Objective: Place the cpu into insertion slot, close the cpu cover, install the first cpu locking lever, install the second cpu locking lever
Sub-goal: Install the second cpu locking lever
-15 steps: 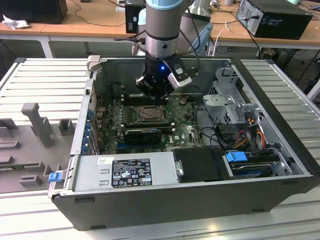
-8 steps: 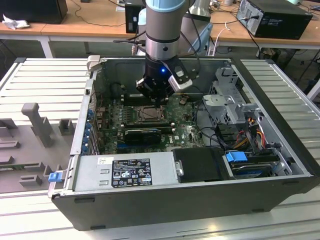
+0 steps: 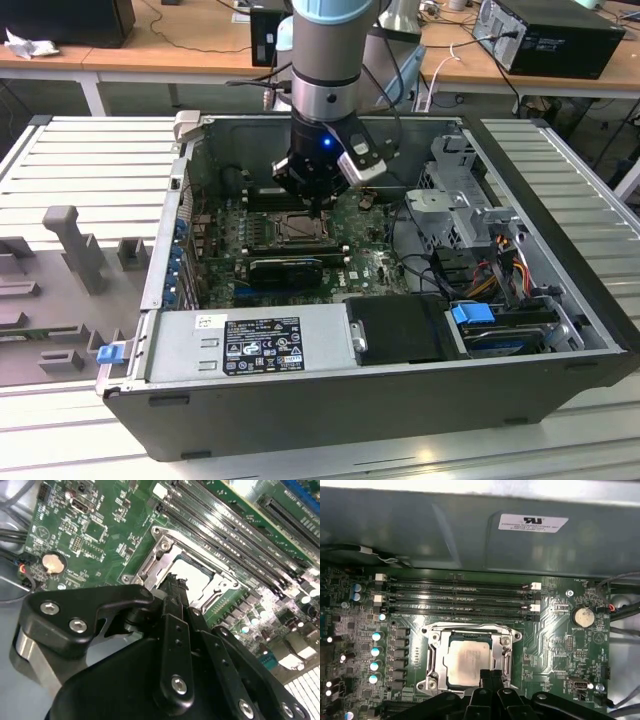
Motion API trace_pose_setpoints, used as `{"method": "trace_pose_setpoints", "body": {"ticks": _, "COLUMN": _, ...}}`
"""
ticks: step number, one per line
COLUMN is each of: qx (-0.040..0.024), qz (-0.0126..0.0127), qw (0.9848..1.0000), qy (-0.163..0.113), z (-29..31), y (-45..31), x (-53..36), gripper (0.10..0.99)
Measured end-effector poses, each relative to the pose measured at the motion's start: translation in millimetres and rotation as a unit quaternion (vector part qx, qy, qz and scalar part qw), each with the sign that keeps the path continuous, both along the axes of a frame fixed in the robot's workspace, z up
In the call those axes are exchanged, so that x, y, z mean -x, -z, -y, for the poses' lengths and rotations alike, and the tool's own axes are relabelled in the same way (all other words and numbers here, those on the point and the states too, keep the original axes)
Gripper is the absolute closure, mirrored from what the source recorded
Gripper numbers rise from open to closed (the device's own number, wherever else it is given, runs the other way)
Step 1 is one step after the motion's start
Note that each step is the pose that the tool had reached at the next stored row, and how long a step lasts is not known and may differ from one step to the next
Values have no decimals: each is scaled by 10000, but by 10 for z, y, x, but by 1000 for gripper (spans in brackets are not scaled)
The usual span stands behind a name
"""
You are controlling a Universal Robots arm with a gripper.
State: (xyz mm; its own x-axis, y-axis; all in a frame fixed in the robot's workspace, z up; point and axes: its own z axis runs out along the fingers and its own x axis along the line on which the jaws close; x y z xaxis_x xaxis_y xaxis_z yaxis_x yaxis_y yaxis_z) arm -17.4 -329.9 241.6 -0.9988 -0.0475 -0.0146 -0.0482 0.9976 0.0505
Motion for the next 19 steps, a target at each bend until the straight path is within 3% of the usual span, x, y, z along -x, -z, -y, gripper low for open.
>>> {"method": "trace_pose_setpoints", "body": {"ticks": 2, "qx": -1, "qz": 0, "qw": 10000, "qy": -1, "z": 13, "y": -22, "x": -1, "gripper": 980}}
{"method": "trace_pose_setpoints", "body": {"ticks": 5, "qx": 0, "qz": -1, "qw": 10000, "qy": 0, "z": 103, "y": -20, "x": 0, "gripper": 980}}
{"method": "trace_pose_setpoints", "body": {"ticks": 6, "qx": -2, "qz": -5, "qw": 10000, "qy": 0, "z": 121, "y": -18, "x": 0, "gripper": 980}}
{"method": "trace_pose_setpoints", "body": {"ticks": 7, "qx": -18, "qz": -25, "qw": 10000, "qy": 0, "z": 131, "y": -16, "x": 0, "gripper": 980}}
{"method": "trace_pose_setpoints", "body": {"ticks": 8, "qx": -142, "qz": -67, "qw": 9999, "qy": 0, "z": 141, "y": -16, "x": 0, "gripper": 980}}
{"method": "trace_pose_setpoints", "body": {"ticks": 9, "qx": -279, "qz": -87, "qw": 9996, "qy": -1, "z": 149, "y": -16, "x": -1, "gripper": 980}}
{"method": "trace_pose_setpoints", "body": {"ticks": 11, "qx": -415, "qz": -97, "qw": 9991, "qy": -3, "z": 208, "y": -7, "x": -2, "gripper": 980}}
{"method": "trace_pose_setpoints", "body": {"ticks": 16, "qx": -429, "qz": -97, "qw": 9990, "qy": -2, "z": 377, "y": -1, "x": -1, "gripper": 980}}
{"method": "trace_pose_setpoints", "body": {"ticks": 19, "qx": -429, "qz": -97, "qw": 9990, "qy": -2, "z": 422, "y": -1, "x": -1, "gripper": 980}}
